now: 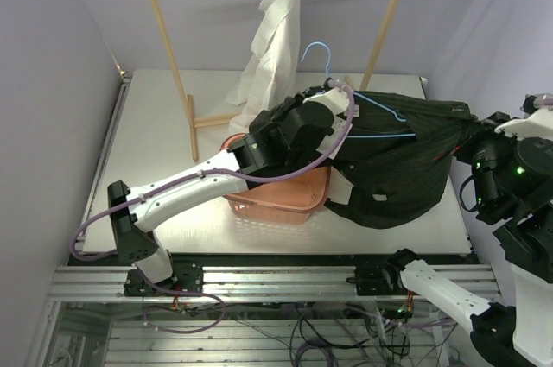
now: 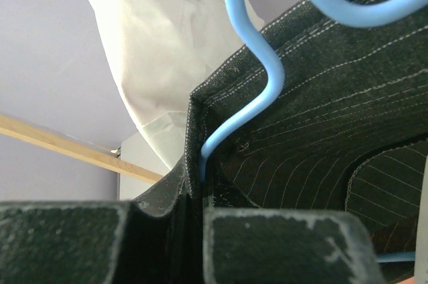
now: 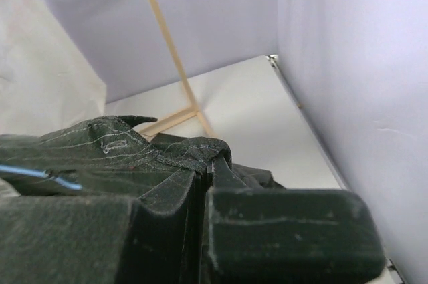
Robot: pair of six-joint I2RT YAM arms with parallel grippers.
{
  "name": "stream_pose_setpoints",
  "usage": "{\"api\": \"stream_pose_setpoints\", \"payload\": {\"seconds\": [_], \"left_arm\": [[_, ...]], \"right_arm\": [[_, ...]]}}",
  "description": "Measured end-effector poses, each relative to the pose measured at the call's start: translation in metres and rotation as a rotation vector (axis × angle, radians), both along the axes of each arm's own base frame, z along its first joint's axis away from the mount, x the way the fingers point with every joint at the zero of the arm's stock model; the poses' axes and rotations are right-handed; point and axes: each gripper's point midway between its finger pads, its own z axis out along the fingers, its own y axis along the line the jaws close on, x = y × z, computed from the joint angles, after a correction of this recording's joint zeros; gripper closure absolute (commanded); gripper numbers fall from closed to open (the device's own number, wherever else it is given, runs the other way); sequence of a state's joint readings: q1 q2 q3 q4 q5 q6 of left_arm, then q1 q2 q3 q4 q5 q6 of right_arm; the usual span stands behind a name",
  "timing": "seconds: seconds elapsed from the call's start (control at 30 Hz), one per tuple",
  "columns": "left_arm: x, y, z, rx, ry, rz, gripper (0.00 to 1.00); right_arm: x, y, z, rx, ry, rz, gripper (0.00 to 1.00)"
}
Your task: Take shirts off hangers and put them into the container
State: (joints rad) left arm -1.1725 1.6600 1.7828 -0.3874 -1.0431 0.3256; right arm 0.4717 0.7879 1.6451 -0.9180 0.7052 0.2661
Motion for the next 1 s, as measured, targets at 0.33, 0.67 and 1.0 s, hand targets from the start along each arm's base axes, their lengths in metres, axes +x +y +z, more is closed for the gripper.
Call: {"api": "stream_pose_setpoints", "payload": {"seconds": [0.33,0.67,1.0], "left_arm": [[-0.009,0.014,-0.002,-0.027,-0.014,-0.047,0.93],[-0.008,0.002,-0.019,-0.018,-0.007,-0.090,0.93],[-0.009,-0.004,-0.018,0.010,-0.014,-0.146,0.93]], "right_arm": [[0.017,-0.006,0.014,-0.094,0.035,-0.079,1.00],[0.028,-0.004,0.054,-0.143,-0.023,-0.083,1.00],[0.039,0.011,0.039,-0.150,0.031,-0.025,0.36]]}}
